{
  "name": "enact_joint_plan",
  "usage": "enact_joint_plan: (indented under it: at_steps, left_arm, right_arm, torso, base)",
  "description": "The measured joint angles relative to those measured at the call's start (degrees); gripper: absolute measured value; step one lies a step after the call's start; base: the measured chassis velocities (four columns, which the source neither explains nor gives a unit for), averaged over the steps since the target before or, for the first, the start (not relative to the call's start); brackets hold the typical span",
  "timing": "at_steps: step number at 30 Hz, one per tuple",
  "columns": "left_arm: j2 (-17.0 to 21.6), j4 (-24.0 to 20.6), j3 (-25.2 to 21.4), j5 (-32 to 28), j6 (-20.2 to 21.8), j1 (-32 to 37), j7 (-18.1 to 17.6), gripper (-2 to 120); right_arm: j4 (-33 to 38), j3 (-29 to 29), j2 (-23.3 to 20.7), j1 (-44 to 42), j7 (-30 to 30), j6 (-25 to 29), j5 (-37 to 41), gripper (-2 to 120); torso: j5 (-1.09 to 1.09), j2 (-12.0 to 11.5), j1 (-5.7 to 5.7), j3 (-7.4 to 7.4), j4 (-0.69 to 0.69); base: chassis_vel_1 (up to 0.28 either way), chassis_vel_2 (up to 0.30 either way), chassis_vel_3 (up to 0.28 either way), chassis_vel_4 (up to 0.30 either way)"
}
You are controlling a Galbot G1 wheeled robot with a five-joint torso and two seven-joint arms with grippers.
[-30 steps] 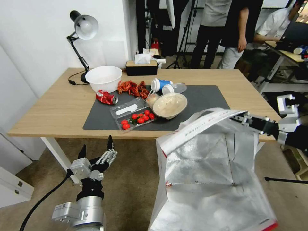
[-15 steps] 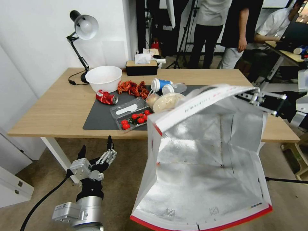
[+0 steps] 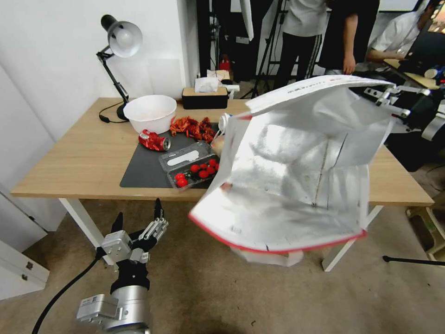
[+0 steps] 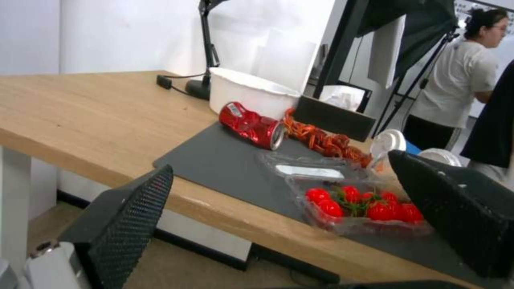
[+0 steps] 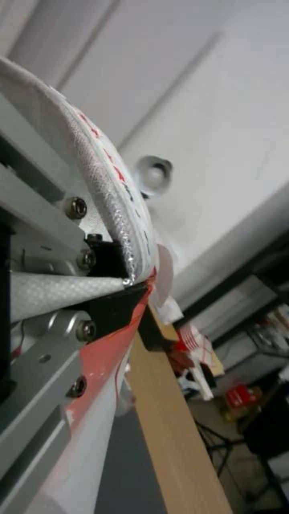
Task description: Pick up the food delivery bag from the floor and place it on the table.
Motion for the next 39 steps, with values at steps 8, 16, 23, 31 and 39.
enact_joint_plan:
  at_steps: [8,16,23,31,39]
  left_arm:
    - [-0.6,0.0,0.2,0.9,-0.4,0.4,0.0,100]
    - [-0.8,-0.2,0.3,1.7,-0.8,1.4,0.1,100]
    - [-0.8,-0.4,0.3,2.0,-0.9,1.8,0.0,100]
    - [-0.9,-0.6,0.4,2.2,-0.9,1.9,0.0,100]
    - [0.0,-0.4,0.4,2.0,-0.8,1.5,0.0,100]
  right_arm:
    - [-6.7,-7.1,-0.4,8.4,4.5,1.2,0.9,0]
    - [-13.4,-14.8,0.8,15.9,7.0,2.4,-0.9,0]
    - [-17.2,-16.7,0.9,18.6,8.1,1.8,-1.3,0]
    - [-20.1,-19.0,1.1,20.4,8.4,0.4,-2.4,0]
    - [-22.2,-19.8,0.9,20.3,8.3,-1.5,-3.0,0]
  torso:
    - [0.01,0.0,0.01,0.00,0.02]
    - [0.01,0.0,0.00,0.00,0.01]
    - [0.00,0.0,0.00,0.00,0.01]
    - [0.00,0.0,0.00,-0.01,0.01]
    - [0.00,0.0,0.00,-0.01,0.01]
  base:
    - [0.000,0.000,0.000,0.000]
    - [0.000,0.000,0.000,0.000]
    - [0.000,0.000,0.000,0.000]
    - [0.000,0.000,0.000,0.000]
    - [0.000,0.000,0.000,0.000]
